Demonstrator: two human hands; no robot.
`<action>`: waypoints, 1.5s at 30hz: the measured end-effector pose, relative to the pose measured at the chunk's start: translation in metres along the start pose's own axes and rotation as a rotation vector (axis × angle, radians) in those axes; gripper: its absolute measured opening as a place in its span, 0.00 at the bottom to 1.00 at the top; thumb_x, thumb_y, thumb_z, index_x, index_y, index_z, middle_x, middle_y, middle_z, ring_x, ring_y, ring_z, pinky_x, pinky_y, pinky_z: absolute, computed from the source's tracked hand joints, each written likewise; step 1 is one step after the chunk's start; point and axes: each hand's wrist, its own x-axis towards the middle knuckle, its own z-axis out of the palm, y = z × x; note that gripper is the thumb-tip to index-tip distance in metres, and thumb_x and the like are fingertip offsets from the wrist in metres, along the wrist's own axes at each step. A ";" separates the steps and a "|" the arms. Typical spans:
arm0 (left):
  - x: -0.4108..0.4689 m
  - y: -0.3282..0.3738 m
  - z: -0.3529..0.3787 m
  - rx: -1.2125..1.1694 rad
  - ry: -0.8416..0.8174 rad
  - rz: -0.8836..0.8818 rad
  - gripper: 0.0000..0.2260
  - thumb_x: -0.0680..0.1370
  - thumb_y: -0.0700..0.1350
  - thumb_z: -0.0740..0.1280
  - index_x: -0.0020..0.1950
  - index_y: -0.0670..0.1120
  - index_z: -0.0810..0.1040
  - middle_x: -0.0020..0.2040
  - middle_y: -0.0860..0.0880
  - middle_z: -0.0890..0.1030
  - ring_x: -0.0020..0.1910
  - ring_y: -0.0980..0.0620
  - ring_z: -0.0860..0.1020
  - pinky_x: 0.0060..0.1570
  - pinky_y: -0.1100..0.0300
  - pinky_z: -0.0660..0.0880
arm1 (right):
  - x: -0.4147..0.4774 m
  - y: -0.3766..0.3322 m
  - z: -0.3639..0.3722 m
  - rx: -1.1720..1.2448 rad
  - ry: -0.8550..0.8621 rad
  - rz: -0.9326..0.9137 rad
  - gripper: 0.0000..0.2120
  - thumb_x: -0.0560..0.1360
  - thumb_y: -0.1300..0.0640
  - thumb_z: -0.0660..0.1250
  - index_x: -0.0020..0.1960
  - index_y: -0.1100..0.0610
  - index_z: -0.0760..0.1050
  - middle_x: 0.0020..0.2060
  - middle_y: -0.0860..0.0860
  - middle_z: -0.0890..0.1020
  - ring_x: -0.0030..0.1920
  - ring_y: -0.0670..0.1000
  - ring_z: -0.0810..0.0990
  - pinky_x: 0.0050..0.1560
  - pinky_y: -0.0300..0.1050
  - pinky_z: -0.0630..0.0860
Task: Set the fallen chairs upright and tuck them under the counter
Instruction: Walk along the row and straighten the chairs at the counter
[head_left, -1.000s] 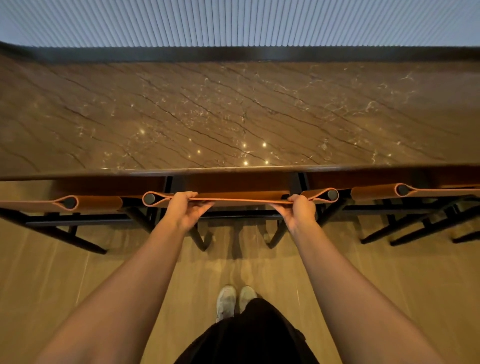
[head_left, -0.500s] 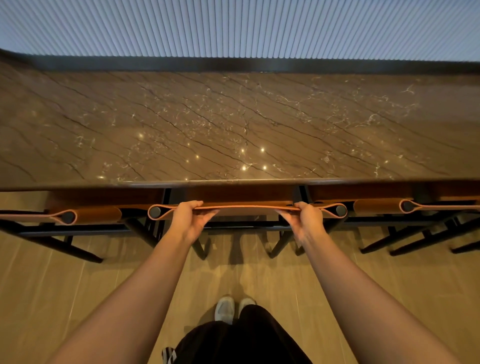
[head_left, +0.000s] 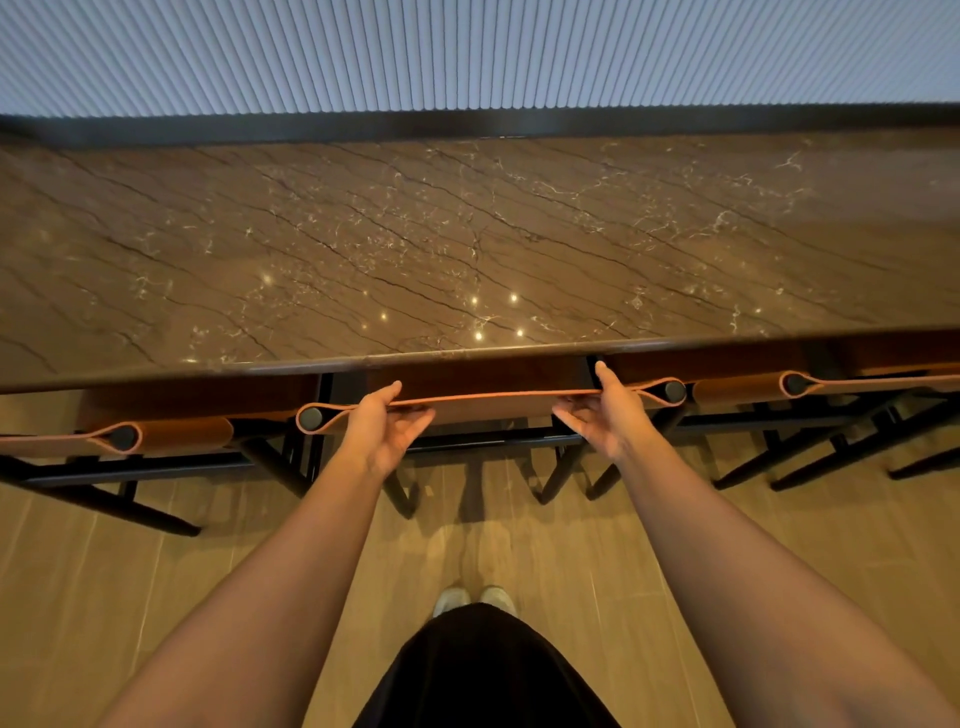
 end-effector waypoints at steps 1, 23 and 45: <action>-0.001 -0.001 0.000 0.013 0.000 -0.001 0.17 0.80 0.41 0.62 0.67 0.39 0.69 0.63 0.37 0.76 0.61 0.39 0.76 0.60 0.46 0.74 | -0.003 0.001 -0.002 -0.043 0.003 0.004 0.14 0.81 0.51 0.61 0.63 0.58 0.69 0.59 0.60 0.79 0.56 0.58 0.80 0.53 0.56 0.78; -0.108 -0.124 0.082 0.278 -0.329 0.139 0.16 0.79 0.41 0.63 0.66 0.45 0.70 0.69 0.41 0.70 0.65 0.42 0.73 0.54 0.49 0.76 | -0.116 -0.002 -0.124 -0.195 -0.137 -0.273 0.15 0.81 0.50 0.57 0.63 0.54 0.76 0.52 0.53 0.85 0.53 0.51 0.84 0.50 0.45 0.78; -0.165 -0.352 0.236 0.519 -0.483 0.014 0.21 0.80 0.49 0.61 0.72 0.45 0.65 0.56 0.47 0.78 0.61 0.46 0.75 0.58 0.50 0.72 | -0.162 -0.098 -0.385 -0.086 0.011 -0.345 0.15 0.81 0.51 0.58 0.62 0.57 0.76 0.54 0.56 0.84 0.54 0.53 0.83 0.57 0.48 0.77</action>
